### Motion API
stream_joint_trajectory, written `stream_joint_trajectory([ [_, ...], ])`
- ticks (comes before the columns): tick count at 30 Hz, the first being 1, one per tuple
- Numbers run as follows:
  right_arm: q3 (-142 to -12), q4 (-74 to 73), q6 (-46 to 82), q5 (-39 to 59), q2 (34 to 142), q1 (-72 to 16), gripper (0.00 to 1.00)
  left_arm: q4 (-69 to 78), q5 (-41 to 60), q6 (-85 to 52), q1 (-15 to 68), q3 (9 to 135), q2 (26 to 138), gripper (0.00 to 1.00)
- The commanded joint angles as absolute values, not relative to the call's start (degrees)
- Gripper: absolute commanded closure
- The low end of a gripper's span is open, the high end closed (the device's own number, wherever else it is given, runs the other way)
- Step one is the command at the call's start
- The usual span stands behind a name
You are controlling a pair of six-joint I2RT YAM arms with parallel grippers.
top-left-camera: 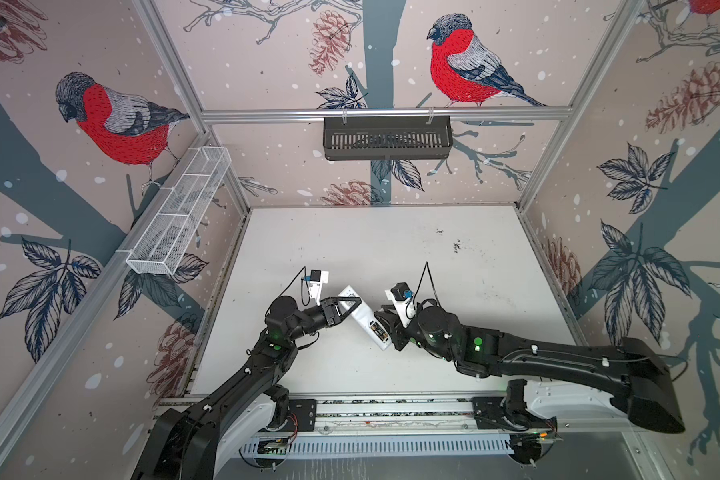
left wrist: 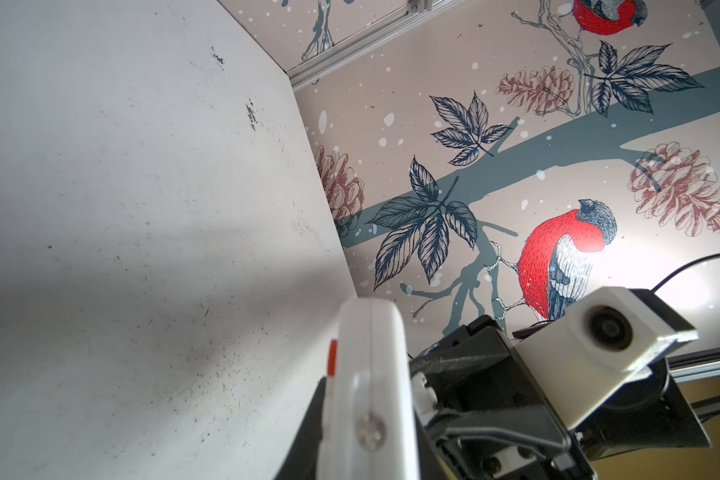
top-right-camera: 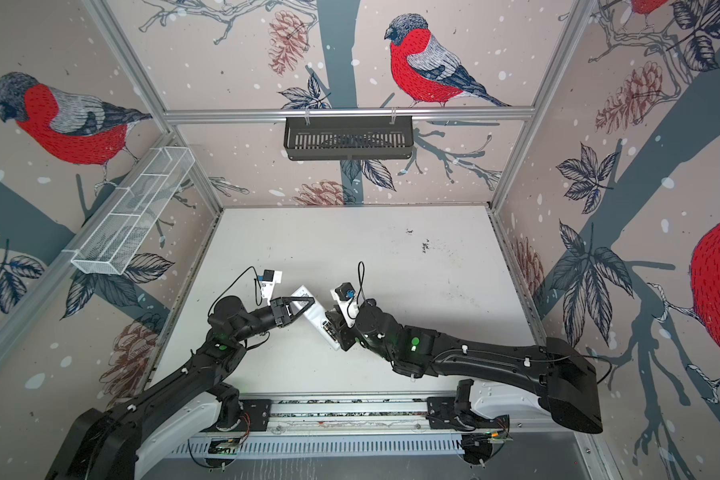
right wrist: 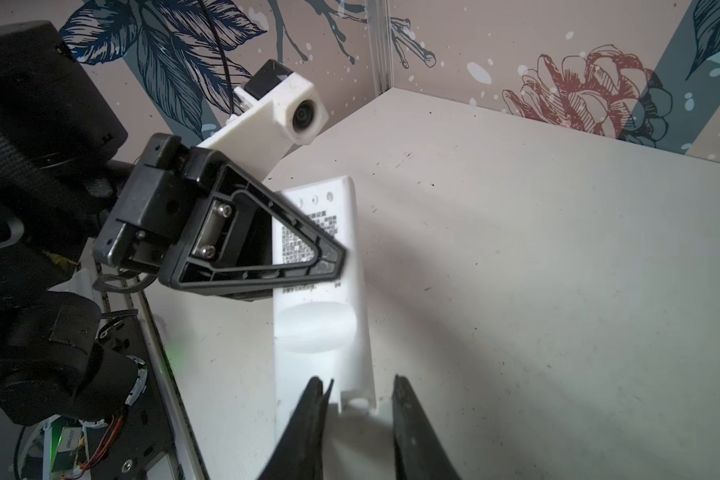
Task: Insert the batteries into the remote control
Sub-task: 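Carry the battery cover with the right gripper to the remote's compartment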
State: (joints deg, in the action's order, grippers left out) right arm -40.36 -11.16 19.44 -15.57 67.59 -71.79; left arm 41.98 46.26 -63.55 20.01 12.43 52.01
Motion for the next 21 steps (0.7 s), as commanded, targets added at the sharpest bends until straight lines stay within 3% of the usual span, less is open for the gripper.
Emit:
stream_joint_trajectory([
  [1,-40.67,-14.99,18.31,-20.34,68.44,-73.74,0.74,48.15,46.71,-65.96,19.53,12.46,52.12,1.0],
  [21,-41.89,-14.53,13.65,-23.71,73.39,-77.3,0.73,50.43,49.66,-68.07,16.42,12.3,51.06,1.0],
])
